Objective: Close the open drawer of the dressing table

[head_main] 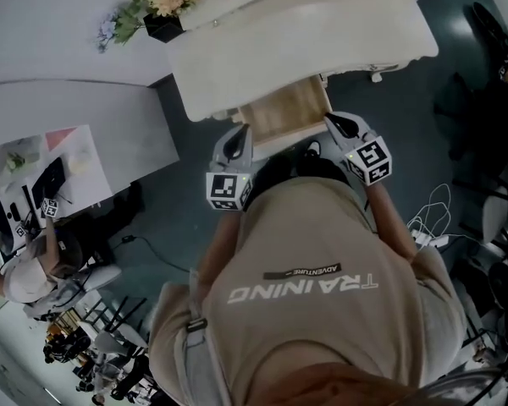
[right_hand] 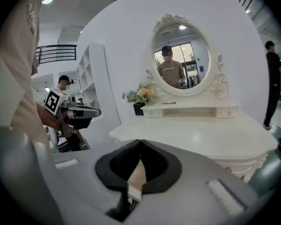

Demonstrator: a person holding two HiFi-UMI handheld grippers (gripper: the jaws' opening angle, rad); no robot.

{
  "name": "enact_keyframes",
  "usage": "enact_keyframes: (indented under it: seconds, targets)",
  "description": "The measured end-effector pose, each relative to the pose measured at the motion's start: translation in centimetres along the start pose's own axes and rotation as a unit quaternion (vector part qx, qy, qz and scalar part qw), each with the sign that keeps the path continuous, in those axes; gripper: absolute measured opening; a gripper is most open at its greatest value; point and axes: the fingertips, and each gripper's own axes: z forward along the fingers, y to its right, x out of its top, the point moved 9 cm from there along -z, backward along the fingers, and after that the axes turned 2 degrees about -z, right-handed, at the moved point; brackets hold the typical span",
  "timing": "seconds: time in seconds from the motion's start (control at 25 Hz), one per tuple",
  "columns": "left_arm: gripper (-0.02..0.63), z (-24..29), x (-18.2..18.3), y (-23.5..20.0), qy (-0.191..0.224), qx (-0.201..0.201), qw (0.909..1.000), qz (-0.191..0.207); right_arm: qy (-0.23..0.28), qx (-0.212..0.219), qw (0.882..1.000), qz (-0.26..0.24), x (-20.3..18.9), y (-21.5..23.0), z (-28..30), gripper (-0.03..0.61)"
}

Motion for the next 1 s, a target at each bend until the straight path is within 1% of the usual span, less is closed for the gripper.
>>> enact_keyframes:
  seconds: [0.16,0.28,0.4,0.52,0.64,0.8,0.88,1.0]
  targets:
    - [0.006,-0.2,-0.8,-2.4,-0.002,-0.018,0.9998,-0.002,-0.009,-0.015,1.000,-0.018,1.5,-1.2,1.7,0.005]
    - [0.006,0.0,-1.6,-3.7,-0.004,-0.047,0.9989,-0.003,-0.015,-0.030,0.999,-0.032,2.2,-1.8,3.0,0.005]
    - [0.006,0.3,-2.0,-4.9,-0.012,-0.067,0.9977,-0.001,-0.024,-0.042,0.998,-0.031,2.4,-2.2,4.1,0.005]
    - [0.006,0.7,-2.4,-5.6,-0.021,-0.074,0.9970,0.001,-0.036,-0.047,0.998,-0.021,1.9,-2.2,4.8,0.005]
    - [0.006,1.0,-2.6,-5.8,-0.032,-0.071,0.9969,0.001,-0.052,-0.038,0.998,-0.011,0.9,-2.4,4.9,0.005]
    - [0.006,1.8,-2.6,-5.7,-0.039,-0.051,0.9979,-0.005,-0.089,-0.015,0.996,-0.021,-0.8,-1.7,5.5,0.005]
    - [0.006,2.0,-2.7,-5.4,-0.048,-0.040,0.9980,-0.007,-0.122,-0.008,0.992,-0.018,-3.0,-1.2,5.6,0.005]
    - [0.006,2.4,-3.9,-5.0,-0.064,-0.030,0.9974,-0.016,-0.173,0.002,0.985,0.006,-7.3,-0.5,5.2,0.005]
